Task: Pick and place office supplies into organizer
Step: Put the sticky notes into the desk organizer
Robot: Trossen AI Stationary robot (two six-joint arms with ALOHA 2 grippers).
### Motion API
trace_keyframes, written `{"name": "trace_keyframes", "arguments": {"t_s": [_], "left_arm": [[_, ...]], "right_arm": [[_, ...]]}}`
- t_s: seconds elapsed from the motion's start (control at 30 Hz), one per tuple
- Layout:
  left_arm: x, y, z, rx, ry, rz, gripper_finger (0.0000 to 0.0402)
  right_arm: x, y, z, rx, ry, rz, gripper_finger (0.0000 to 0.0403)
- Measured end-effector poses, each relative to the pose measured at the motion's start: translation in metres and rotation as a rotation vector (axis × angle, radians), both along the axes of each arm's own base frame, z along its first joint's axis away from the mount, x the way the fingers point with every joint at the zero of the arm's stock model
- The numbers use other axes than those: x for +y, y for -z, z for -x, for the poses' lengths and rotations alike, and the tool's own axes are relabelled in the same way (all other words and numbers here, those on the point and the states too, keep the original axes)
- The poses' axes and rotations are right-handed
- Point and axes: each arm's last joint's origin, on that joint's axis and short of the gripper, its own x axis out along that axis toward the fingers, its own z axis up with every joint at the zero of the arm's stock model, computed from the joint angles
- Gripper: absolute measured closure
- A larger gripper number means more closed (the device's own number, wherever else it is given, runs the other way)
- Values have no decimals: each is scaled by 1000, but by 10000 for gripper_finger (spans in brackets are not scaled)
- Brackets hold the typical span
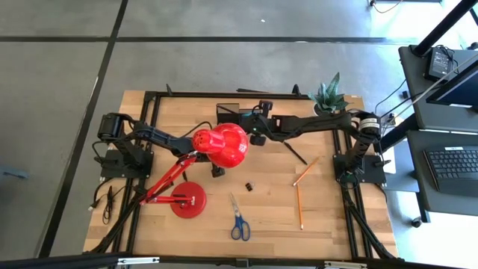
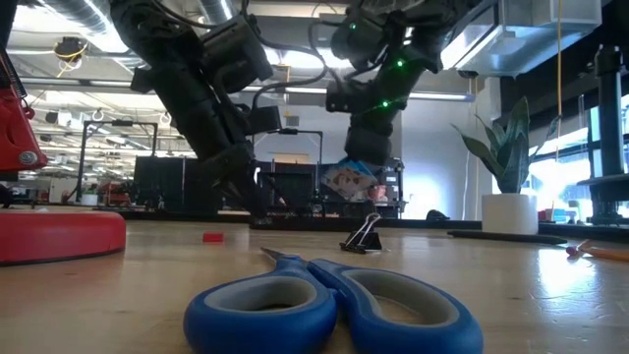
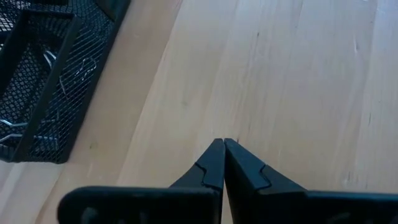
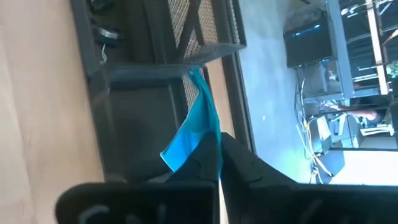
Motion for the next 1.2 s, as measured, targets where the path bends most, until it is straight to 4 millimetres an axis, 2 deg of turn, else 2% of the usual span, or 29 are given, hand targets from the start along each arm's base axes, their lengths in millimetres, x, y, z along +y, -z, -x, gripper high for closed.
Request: {"name": "trace_keyframes", "arguments": {"t_s": [0.5,0.77,1.2], "left_arm": [[2,1,0,7,3,-2,398],[2,1,1,32,45,-31,398],[2,2,1,41,45,-30,398]], "right_arm": [[-17,30,-8,52,16,2,400],[-27,36,-10,42,29,14,400],[-28,41,-13,35,29,15,397]]}}
